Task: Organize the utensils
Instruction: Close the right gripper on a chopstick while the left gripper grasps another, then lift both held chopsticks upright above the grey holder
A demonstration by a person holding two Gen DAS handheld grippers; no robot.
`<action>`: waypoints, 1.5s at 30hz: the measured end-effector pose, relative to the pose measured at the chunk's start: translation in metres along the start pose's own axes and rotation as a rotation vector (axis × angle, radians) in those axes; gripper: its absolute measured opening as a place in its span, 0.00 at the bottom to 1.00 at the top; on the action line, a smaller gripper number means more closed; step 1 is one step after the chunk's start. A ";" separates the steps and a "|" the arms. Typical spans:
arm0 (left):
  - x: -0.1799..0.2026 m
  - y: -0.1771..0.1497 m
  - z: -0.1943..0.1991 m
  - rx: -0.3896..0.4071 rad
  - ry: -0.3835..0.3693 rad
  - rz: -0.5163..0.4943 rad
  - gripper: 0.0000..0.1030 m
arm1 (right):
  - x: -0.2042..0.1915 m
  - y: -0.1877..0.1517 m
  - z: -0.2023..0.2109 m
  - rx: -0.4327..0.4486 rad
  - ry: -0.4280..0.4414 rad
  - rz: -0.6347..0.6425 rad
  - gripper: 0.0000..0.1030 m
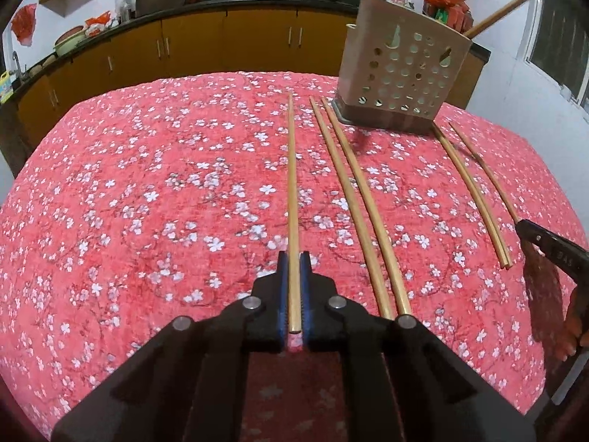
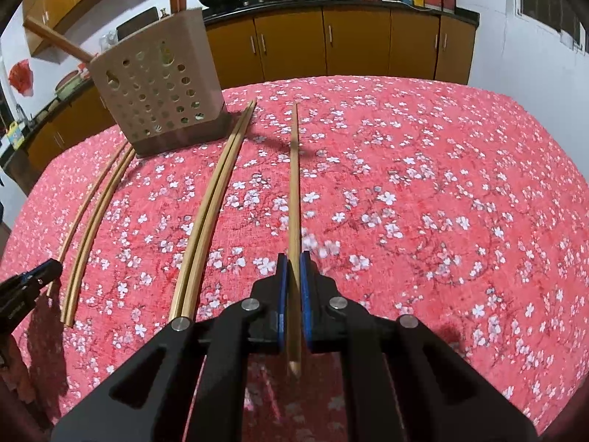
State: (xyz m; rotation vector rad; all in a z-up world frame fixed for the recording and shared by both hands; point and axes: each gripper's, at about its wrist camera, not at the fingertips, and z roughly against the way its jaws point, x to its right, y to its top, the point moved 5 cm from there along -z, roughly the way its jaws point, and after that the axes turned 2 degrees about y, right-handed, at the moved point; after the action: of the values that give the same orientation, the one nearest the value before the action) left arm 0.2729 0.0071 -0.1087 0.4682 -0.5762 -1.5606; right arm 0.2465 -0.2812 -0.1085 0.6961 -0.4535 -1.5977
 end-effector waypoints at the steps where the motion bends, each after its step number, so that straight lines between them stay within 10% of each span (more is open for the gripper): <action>1: -0.002 0.001 0.002 0.003 -0.003 0.004 0.07 | 0.001 0.000 0.005 0.011 0.000 0.000 0.08; 16: -0.031 0.059 0.095 0.248 -0.050 0.067 0.07 | 0.023 0.056 0.098 0.302 -0.020 -0.018 0.08; 45: -0.029 0.103 0.149 0.429 -0.063 0.075 0.07 | 0.003 0.088 0.132 0.442 0.006 0.025 0.07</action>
State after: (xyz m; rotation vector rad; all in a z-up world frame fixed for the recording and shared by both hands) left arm 0.2652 0.0453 0.0708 0.7132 -0.9739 -1.3835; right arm 0.2239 -0.3109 0.0453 1.0219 -0.8208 -1.4836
